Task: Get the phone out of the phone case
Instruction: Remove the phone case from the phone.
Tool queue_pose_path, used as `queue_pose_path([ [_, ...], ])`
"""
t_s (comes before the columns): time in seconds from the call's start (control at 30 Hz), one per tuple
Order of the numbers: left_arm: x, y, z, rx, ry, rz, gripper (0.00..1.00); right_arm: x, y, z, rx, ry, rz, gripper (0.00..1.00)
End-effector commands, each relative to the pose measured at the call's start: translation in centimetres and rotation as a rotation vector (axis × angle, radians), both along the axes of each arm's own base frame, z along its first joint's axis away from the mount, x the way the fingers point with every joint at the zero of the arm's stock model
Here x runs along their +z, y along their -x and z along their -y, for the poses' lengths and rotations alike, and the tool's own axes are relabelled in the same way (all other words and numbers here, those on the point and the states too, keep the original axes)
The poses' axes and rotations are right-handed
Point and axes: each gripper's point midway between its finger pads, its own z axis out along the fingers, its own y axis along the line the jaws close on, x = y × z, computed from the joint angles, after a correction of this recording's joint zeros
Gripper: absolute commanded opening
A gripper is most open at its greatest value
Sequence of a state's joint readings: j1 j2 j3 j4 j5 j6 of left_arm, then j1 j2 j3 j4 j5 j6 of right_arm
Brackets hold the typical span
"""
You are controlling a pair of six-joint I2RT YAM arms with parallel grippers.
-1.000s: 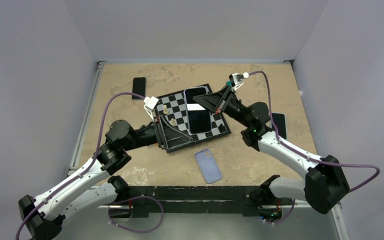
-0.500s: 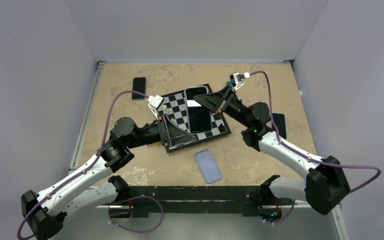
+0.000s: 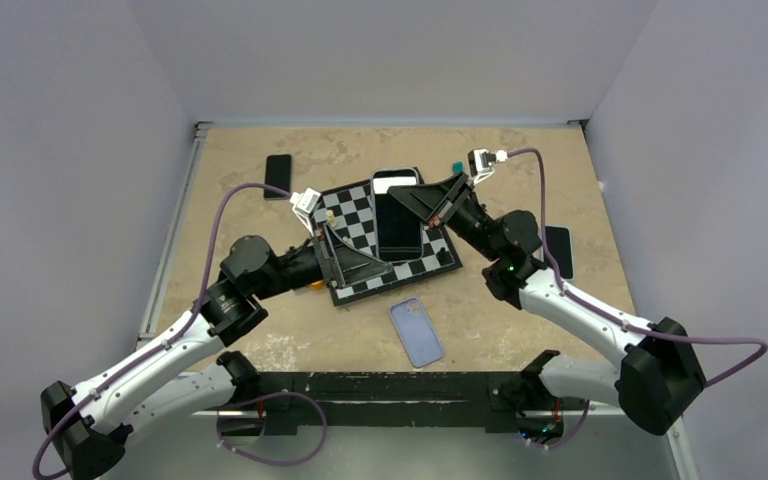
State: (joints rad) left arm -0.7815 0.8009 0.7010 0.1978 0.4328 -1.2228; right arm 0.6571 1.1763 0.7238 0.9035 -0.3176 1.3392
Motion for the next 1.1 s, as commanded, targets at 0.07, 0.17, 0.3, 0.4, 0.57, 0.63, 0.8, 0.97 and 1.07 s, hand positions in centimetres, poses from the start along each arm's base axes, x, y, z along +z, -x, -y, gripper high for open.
queue_pose_path([
  [0.07,4.7,-4.0,-2.4,0.273,0.125,0.075,0.49,0.8,3.7,-0.7,0.089,0.025,0.079,0.0],
  [0.17,5.1,-4.2,-2.7,0.295,0.136,0.089,0.49,0.7,4.1,-0.4,0.084,0.042,0.09,0.0],
  [0.3,5.1,-4.5,-2.7,0.313,0.12,0.106,0.46,0.7,5.1,-0.7,0.118,0.04,0.1,0.0],
  [0.4,5.5,-4.4,-2.2,0.28,0.159,0.09,0.47,0.5,5.5,-1.4,0.141,0.053,0.11,0.0],
  [0.57,6.7,-4.4,-2.5,0.291,0.205,0.115,0.47,-0.3,6.4,-2.2,0.183,0.061,0.118,0.0],
  [0.63,7.0,-4.4,-2.5,0.289,0.203,0.116,0.46,-0.5,6.4,-2.2,0.18,0.059,0.112,0.0],
  [0.8,7.0,-4.5,-1.5,0.241,0.238,0.063,0.41,-0.1,6.4,-3.3,0.214,0.109,0.159,0.0],
  [0.97,7.4,-4.6,-0.9,0.228,0.19,0.118,0.05,-0.4,7.3,-3.9,0.276,0.142,0.211,0.0],
  [1.07,7.4,-4.7,-1.6,0.255,0.174,0.13,0.0,-0.7,7.7,-3.3,0.265,0.176,0.232,0.22],
])
